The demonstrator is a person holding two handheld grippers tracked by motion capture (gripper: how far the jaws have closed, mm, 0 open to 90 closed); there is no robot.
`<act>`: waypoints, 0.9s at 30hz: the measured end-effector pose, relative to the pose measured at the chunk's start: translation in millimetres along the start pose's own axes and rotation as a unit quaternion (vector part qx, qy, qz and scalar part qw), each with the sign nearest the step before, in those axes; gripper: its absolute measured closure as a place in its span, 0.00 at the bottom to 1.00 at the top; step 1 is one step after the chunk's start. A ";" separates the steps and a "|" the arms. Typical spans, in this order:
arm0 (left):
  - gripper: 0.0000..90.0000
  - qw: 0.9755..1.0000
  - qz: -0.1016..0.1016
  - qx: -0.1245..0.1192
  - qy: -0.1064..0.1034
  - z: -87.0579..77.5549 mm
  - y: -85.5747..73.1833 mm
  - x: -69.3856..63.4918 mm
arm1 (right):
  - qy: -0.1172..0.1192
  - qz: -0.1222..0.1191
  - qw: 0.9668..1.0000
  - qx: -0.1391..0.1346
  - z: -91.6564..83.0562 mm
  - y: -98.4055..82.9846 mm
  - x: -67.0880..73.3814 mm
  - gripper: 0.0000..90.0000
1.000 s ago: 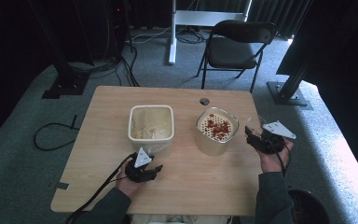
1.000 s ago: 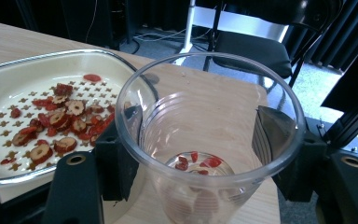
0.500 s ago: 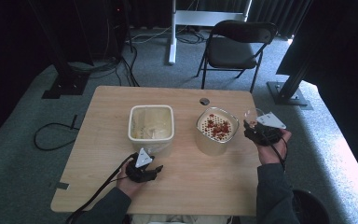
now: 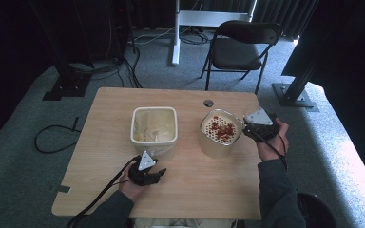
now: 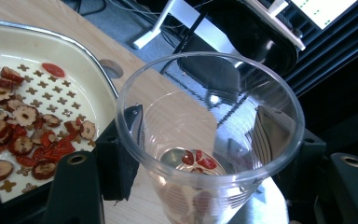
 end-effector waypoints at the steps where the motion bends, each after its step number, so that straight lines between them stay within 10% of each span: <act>1: 0.52 1.000 0.000 0.000 0.000 0.0 0.0 -0.1 | -0.002 -0.010 1.000 0.002 0.5 1.1 0.5 0.38; 8: 0.52 1.000 0.001 0.001 0.000 0.0 -0.2 -0.1 | -0.022 -0.074 0.997 0.020 2.8 6.5 4.0 0.38; 16: 0.52 1.000 0.000 0.001 -0.001 -0.1 -0.3 -0.6 | -0.046 -0.154 0.986 0.043 3.7 15.6 12.0 0.38; 27: 0.52 1.000 0.003 0.001 0.000 -0.8 -0.1 -0.4 | -0.068 -0.281 0.955 0.067 6.6 25.9 24.9 0.38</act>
Point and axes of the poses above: each handheld gripper's, and its own axes: z roughly forward along the jaws, y roughly out of its top, x roughly to its left, the point moved 8 cm from there along z, roughly forward along the jaws, and after that the axes turned 13 degrees about -z, right-handed, at the moved point
